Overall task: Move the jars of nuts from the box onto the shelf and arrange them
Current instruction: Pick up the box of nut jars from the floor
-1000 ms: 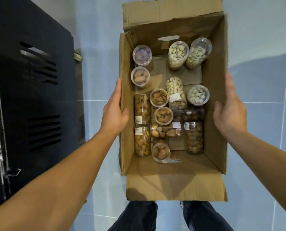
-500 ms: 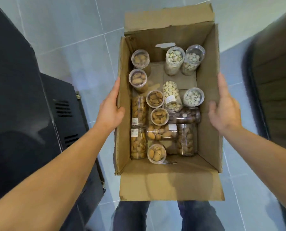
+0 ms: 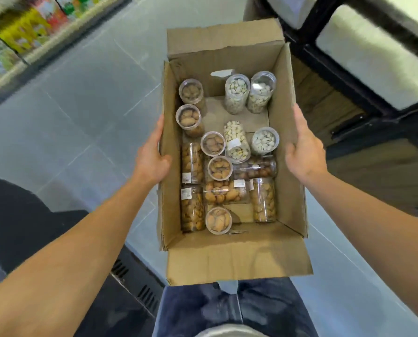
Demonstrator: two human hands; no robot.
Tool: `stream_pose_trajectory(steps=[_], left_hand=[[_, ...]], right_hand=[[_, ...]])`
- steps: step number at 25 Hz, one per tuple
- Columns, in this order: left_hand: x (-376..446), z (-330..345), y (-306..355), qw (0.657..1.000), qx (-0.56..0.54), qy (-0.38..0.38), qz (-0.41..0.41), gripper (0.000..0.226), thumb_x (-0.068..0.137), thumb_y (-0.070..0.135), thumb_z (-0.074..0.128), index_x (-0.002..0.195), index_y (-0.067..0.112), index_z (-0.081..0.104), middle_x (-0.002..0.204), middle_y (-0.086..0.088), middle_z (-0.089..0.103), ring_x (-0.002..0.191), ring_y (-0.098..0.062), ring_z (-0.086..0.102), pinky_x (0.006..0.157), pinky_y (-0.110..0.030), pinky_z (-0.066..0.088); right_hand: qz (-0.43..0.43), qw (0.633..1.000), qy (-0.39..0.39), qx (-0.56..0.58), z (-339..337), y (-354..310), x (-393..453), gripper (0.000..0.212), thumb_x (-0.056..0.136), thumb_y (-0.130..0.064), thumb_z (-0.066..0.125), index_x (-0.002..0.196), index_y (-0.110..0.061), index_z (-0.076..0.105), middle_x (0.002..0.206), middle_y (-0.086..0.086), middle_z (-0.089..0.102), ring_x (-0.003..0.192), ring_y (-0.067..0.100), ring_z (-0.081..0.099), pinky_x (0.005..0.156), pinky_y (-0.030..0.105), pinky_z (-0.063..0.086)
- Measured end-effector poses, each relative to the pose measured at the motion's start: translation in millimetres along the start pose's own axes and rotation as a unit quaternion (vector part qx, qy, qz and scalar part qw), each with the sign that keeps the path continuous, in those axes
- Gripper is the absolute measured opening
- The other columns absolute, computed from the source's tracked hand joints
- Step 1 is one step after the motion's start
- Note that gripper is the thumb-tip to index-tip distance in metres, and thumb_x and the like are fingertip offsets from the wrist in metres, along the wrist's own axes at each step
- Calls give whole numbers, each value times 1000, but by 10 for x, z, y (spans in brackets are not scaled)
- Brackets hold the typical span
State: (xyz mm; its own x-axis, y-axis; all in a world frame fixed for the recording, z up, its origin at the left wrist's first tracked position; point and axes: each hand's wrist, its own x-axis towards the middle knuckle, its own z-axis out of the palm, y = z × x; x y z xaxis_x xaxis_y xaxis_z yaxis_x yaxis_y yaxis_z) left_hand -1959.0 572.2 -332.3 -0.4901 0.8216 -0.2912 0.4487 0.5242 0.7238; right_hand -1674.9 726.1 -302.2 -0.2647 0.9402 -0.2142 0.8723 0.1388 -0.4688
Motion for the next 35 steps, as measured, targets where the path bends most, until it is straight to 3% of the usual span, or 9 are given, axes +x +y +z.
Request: stream_pose_trajectory(steps=[6,9,11,15,17,21,24,31,35], left_hand=[[-45,242,775,980,21,-130,148,91,78,1,55,153,34,16,149,13,34,134,-20,43,107,-29,37],[-190,662,1284,950,51,-224,212,94,76,6,55,149,47,13,135,20,38,129,-12,43,105,-29,39],[-384,1040,1631,922,93,-272,258,93,81,3,58,150,47,13,132,19,42,119,-8,46,97,-24,41],[-882,1902,2209,860,143,-351,341,92,81,2,60,151,41,15,144,10,46,125,-13,49,91,-20,39],[-1285,2447,2561,826,167,-392,369,92,81,4,60,150,44,15,141,13,48,121,-12,52,91,-20,40],[-2210,3478,3184,765,214,-450,408,93,83,1,57,151,45,12,119,16,52,97,-10,55,80,-22,43],[-2897,4160,3602,710,220,-488,459,92,82,1,59,151,43,14,124,19,46,106,-5,49,89,-20,40],[-4398,5721,4473,601,225,-546,538,93,82,2,61,150,45,15,140,17,42,125,-10,46,94,-17,34],[-5218,6796,4900,552,233,-574,558,92,83,4,59,150,45,12,147,9,41,130,-17,44,95,-19,34]], right_hand=[[126,985,104,61,-564,524,-1066,88,90,-1,47,150,-48,5,101,4,62,76,22,54,70,33,43],[206,963,146,92,-712,1008,-1735,90,88,1,47,150,-48,3,94,11,62,75,31,58,66,41,49],[270,940,175,115,-786,1325,-2213,90,89,2,47,151,-47,4,86,12,61,70,29,57,60,37,43],[364,889,250,124,-887,1939,-3094,89,87,6,46,153,-42,10,118,13,64,81,33,59,66,37,47],[426,857,260,127,-928,2350,-3586,87,89,1,46,152,-45,5,111,13,62,93,39,60,74,40,48],[507,785,300,190,-1141,3099,-4508,88,92,-4,47,149,-53,0,99,0,52,83,29,57,72,36,48],[532,742,358,196,-1271,3564,-5170,92,88,-3,46,145,-59,-1,100,6,60,85,31,59,73,38,49],[625,639,405,191,-1717,4574,-6351,86,87,-2,45,151,-45,8,140,5,53,111,36,57,91,41,46],[662,589,422,189,-1957,5432,-6845,86,87,-3,46,149,-50,8,125,12,61,99,36,60,87,42,50]])
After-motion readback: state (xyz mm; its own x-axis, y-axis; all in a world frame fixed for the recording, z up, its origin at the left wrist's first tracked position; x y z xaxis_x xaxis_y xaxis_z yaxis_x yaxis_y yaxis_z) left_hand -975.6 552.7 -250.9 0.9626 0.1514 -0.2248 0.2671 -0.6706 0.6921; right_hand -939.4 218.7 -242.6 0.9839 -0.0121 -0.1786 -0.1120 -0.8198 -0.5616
